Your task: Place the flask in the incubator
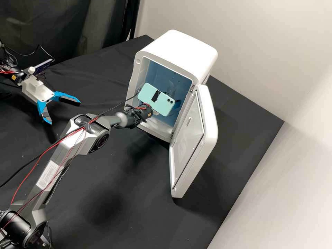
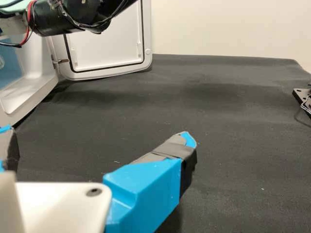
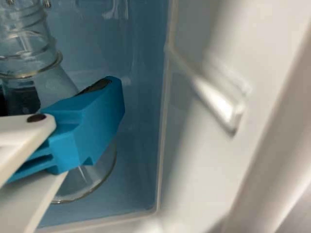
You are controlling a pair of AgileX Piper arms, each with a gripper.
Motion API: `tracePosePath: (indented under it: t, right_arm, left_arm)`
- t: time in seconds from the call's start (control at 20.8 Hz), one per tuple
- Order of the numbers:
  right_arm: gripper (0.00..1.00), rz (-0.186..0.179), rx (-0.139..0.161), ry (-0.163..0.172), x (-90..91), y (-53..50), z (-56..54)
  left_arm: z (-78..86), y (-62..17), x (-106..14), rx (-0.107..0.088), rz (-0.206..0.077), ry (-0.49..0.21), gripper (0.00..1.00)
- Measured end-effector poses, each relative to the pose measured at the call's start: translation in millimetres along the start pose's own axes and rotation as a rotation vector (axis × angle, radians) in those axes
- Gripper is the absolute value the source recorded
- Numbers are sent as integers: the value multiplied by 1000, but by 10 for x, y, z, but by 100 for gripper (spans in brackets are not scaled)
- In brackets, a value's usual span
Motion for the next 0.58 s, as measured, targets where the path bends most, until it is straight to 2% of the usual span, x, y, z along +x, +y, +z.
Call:
tracePosePath:
  t: [0.1,0.34,0.48,0.58]
  right_arm:
    - [0,-23,-12,-12,4,-35,22]
    - [0,-36,-31,-19,17,-113,54]
    - [0,-42,-36,-9,8,-152,3]
    - [0,-46,-54,-8,4,-170,-15]
  left_arm:
    - [4,-1,2,1,-1,-2,100]
    - [54,-1,38,0,0,-18,100]
    - [53,0,40,-2,2,-15,100]
    - [18,6,22,-3,5,0,100]
